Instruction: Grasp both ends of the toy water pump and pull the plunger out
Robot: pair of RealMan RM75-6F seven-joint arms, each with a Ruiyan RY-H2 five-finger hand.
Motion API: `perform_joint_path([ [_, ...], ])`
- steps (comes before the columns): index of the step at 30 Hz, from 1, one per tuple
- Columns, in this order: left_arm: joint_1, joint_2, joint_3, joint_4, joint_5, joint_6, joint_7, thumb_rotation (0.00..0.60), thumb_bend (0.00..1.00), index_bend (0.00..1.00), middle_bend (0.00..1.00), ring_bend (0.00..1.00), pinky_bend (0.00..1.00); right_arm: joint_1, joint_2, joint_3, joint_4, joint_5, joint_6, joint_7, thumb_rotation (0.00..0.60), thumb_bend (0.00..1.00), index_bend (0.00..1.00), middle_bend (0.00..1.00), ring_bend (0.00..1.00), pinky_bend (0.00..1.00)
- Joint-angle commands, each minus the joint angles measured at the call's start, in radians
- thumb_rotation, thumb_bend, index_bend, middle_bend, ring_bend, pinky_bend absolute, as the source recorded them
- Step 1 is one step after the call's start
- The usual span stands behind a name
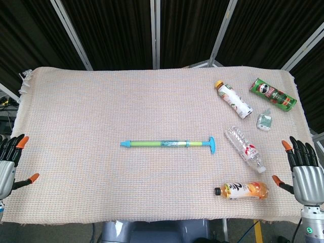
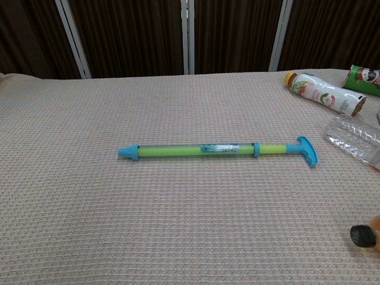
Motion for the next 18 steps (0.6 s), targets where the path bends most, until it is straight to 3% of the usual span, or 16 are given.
perform_joint_path([
  [1,0.0,-0.004,0.0,-0.002,-0.003,0.0,0.013,0.6,0.0,0.0,0.0,0.0,0.0,0.0,-0.002,0.0,0.0,0.001,-0.001,0.004,0.6,0.0,0.0,0.0,0.0,0.0],
  [6,0.002,-0.004,0.004,-0.004,-0.011,-0.008,0.027,0.6,0.0,0.0,0.0,0.0,0.0,0.017,-0.007,-0.005,-0.005,0.01,-0.047,0.005,0.6,0.0,0.0,0.02,0.01,0.0],
  [8,0.002,-0.004,0.001,-0.006,-0.013,-0.005,0.03,0.6,0.0,0.0,0.0,0.0,0.0,0.045,-0.006,0.0,-0.018,0.016,-0.094,-0.012,0.6,0.0,0.0,0.21,0.2,0.01],
  [9,0.002,-0.005,0.0,-0.005,-0.015,-0.005,0.031,0.6,0.0,0.0,0.0,0.0,0.0,0.055,-0.005,0.002,-0.021,0.016,-0.11,-0.018,0.6,0.0,0.0,0.4,0.41,0.11],
  [10,0.002,-0.006,-0.002,-0.006,-0.02,-0.007,0.033,0.6,0.0,0.0,0.0,0.0,0.0,0.075,-0.006,0.007,-0.022,0.017,-0.138,-0.029,0.6,0.0,0.0,0.58,0.62,0.31],
  [11,0.0,-0.008,-0.004,-0.006,-0.024,-0.011,0.035,0.6,0.0,0.0,0.0,0.0,0.0,0.099,-0.007,0.014,-0.023,0.019,-0.17,-0.037,0.6,0.0,0.0,0.72,0.76,0.56],
  [13,-0.002,-0.01,-0.005,-0.005,-0.032,-0.019,0.04,0.6,0.0,0.0,0.0,0.0,0.0,0.141,-0.009,0.029,-0.031,0.031,-0.228,-0.042,0.6,0.0,0.0,0.85,0.89,0.89],
  [15,-0.004,-0.011,-0.006,-0.003,-0.037,-0.024,0.045,0.6,0.0,0.0,0.0,0.0,0.0,0.168,-0.01,0.041,-0.039,0.043,-0.267,-0.042,0.6,0.0,0.03,0.93,0.97,0.99],
  [18,-0.007,-0.017,-0.01,0.006,-0.058,-0.042,0.06,0.6,0.0,0.0,0.0,0.0,0.0,0.268,-0.013,0.085,-0.075,0.103,-0.415,-0.021,0.6,0.0,0.12,0.98,1.0,1.0],
])
